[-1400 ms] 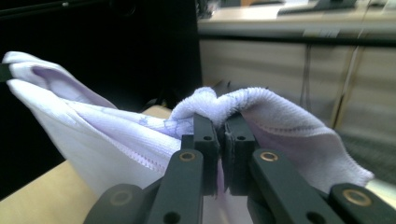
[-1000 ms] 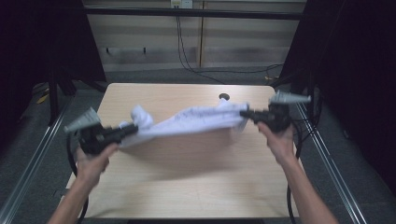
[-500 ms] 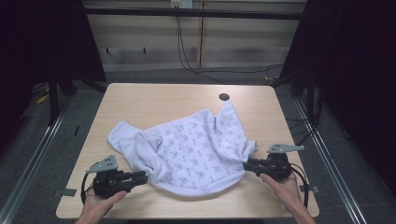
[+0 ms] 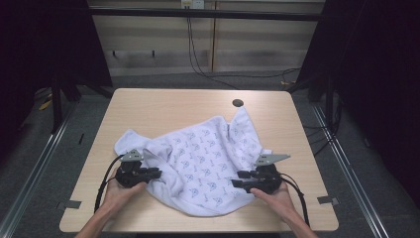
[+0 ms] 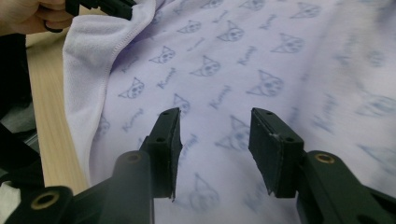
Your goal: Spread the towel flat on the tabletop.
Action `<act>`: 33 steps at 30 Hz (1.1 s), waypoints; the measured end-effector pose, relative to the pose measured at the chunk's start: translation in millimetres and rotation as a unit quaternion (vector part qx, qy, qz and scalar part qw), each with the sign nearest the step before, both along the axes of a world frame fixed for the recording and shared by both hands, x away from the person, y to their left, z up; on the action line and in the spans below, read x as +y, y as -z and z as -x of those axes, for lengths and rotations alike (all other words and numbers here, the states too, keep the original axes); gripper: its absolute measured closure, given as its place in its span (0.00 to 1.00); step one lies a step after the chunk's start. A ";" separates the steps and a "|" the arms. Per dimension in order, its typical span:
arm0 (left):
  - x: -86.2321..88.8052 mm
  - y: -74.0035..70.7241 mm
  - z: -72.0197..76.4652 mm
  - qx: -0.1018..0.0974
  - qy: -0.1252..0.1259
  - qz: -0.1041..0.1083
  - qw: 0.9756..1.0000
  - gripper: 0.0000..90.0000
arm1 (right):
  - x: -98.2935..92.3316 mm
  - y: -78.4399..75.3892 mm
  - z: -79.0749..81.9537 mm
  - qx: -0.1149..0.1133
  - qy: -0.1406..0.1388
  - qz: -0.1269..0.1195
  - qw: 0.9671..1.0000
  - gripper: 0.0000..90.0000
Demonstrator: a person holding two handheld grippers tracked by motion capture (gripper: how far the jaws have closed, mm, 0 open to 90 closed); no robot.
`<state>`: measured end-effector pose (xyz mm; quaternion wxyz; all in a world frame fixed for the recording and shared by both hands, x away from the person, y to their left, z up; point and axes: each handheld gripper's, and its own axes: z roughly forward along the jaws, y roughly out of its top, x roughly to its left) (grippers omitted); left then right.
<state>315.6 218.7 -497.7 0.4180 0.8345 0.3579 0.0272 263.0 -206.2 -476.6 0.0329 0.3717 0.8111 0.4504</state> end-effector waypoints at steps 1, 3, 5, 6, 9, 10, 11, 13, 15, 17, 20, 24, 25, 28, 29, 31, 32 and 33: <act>-0.4 1.4 2.3 0.007 0.005 0.005 1.000 0.94 | 8.6 2.9 -3.7 0.008 -0.007 -0.001 1.000 0.59; -3.8 2.0 9.1 0.011 0.011 0.003 1.000 0.96 | 19.7 5.5 -6.8 0.009 -0.019 0.003 1.000 0.58; -5.6 1.6 12.1 0.016 0.015 0.005 1.000 0.96 | 26.9 6.3 -6.3 0.011 -0.022 0.014 1.000 0.57; -9.9 1.4 19.5 0.020 0.025 0.007 0.999 0.96 | 34.2 8.7 -2.8 0.009 -0.028 0.028 0.999 0.55; -15.1 1.2 26.7 0.029 0.038 0.011 0.999 0.95 | 34.3 12.9 -0.6 0.010 -0.043 0.029 0.999 0.55; -18.4 1.5 29.1 0.033 0.040 0.013 0.999 0.95 | 32.1 14.4 0.0 0.011 -0.049 0.028 0.998 0.55; -25.4 1.1 32.2 0.038 0.043 0.013 0.998 0.95 | 29.3 15.9 0.0 0.012 -0.050 0.030 0.998 0.55; -33.5 0.0 35.2 0.032 0.050 0.005 0.998 0.95 | 23.6 19.3 0.7 0.014 -0.039 0.046 0.998 0.52; -40.3 0.7 36.9 0.035 0.059 0.008 0.998 0.95 | 22.2 25.0 2.7 0.009 -0.033 0.055 0.998 0.52; -48.6 1.0 38.4 0.032 0.070 0.009 0.997 0.95 | 24.9 24.9 4.6 0.000 -0.030 0.065 0.997 0.53; -52.0 0.4 40.1 0.031 0.071 0.006 0.997 0.94 | 33.5 25.4 9.0 -0.037 -0.022 0.097 0.994 0.62; -52.0 -0.1 42.9 0.033 0.074 0.008 0.997 0.91 | 28.0 25.8 1.5 -0.047 -0.007 0.107 0.993 0.95; -52.0 -0.1 42.9 0.033 0.074 0.008 0.997 0.91 | 28.0 25.8 1.5 -0.047 -0.007 0.107 0.993 0.95; -53.1 -0.1 47.4 0.040 0.082 0.013 0.996 0.87 | 12.3 25.3 -16.5 -0.030 0.015 0.105 0.994 0.99; -55.1 0.1 48.9 0.042 0.088 0.013 0.995 0.86 | 7.4 25.3 -20.5 -0.029 0.020 0.106 0.994 0.99; -61.2 1.6 53.2 0.051 0.105 0.016 0.993 0.83 | -6.3 25.0 -31.7 -0.024 0.047 0.111 0.992 1.00; -63.7 1.1 54.8 0.054 0.112 0.018 0.992 0.82 | -13.1 25.2 -37.0 -0.022 0.058 0.110 0.992 1.00; -63.7 1.1 54.8 0.054 0.112 0.018 0.992 0.81 | -13.1 25.2 -37.0 -0.022 0.058 0.110 0.992 1.00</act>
